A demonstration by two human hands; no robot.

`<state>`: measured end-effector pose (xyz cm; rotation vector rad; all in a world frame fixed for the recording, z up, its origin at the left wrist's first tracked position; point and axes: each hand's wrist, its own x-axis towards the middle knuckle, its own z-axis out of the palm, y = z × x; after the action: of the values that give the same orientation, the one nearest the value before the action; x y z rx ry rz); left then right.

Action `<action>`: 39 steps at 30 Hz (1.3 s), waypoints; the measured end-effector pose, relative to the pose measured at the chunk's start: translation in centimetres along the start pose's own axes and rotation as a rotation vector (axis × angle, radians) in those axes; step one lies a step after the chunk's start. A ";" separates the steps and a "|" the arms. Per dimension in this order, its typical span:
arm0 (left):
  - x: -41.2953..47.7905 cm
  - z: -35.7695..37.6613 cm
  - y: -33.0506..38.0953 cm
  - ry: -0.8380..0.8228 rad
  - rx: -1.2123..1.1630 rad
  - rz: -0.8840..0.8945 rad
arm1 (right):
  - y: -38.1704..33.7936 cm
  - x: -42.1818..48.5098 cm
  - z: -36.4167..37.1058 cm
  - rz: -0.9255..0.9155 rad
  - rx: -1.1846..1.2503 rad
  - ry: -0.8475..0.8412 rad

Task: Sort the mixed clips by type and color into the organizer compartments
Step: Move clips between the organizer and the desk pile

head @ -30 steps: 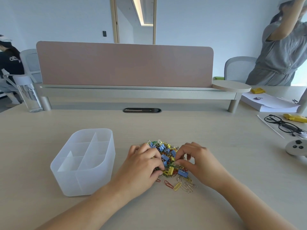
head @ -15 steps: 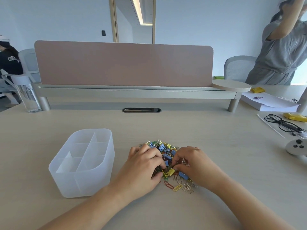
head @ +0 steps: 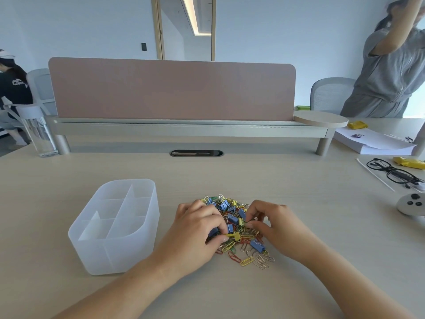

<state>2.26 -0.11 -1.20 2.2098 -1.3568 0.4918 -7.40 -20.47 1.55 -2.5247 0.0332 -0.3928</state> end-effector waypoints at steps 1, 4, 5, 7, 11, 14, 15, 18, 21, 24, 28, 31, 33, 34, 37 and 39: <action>0.0 -0.1 0.0 0.010 0.002 0.001 | -0.1 0.0 0.0 0.008 0.004 -0.003; 0.1 -0.3 0.2 0.036 0.036 0.001 | -0.2 -0.1 0.0 0.003 0.014 0.005; 0.1 -0.3 0.2 0.041 0.055 -0.008 | -0.2 -0.1 0.0 0.001 0.026 0.012; 0.0 -0.4 0.2 0.044 0.093 -0.034 | -0.1 -0.1 0.0 -0.007 0.040 0.028; 0.0 -0.8 0.4 0.010 0.049 0.005 | 0.3 0.1 0.2 -0.038 0.014 0.025; -0.1 -0.6 0.8 -0.043 0.019 0.083 | 0.5 0.1 0.2 -0.066 0.018 0.018; -0.2 -0.4 0.9 -0.064 0.023 0.091 | 0.5 0.1 0.2 -0.069 0.021 0.022; -0.3 0.2 0.8 -0.100 0.021 0.062 | 0.6 0.1 0.3 -0.078 0.025 0.035; -0.2 0.5 0.5 -0.113 -0.012 0.040 | 0.6 0.1 0.5 -0.081 0.036 0.034; -0.2 0.6 0.3 -0.117 -0.103 0.024 | 0.4 0.1 0.6 -0.080 0.053 0.027; 0.0 0.3 0.5 -0.047 -0.168 -0.013 | 0.3 -0.1 0.7 -0.092 0.052 0.024; 0.0 0.1 0.3 -0.008 -0.080 -0.048 | 0.4 -0.1 0.5 -0.074 0.052 0.037; -0.1 -0.1 0.1 -0.010 -0.026 -0.062 | 0.4 0.0 0.5 -0.065 0.040 0.042; -0.1 -0.1 0.1 -0.011 -0.012 -0.065 | 0.4 0.0 0.5 -0.064 0.035 0.045; 0.0 -0.4 0.3 -0.021 -0.009 -0.042 | 0.4 0.0 0.5 -0.067 0.018 0.049; -0.1 -0.4 0.6 -0.031 -0.016 -0.013 | 0.4 -0.1 0.5 -0.069 0.011 0.052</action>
<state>1.62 -0.07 -0.80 2.2203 -1.3565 0.4427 -7.30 -20.53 0.97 -2.5096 -0.0364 -0.4851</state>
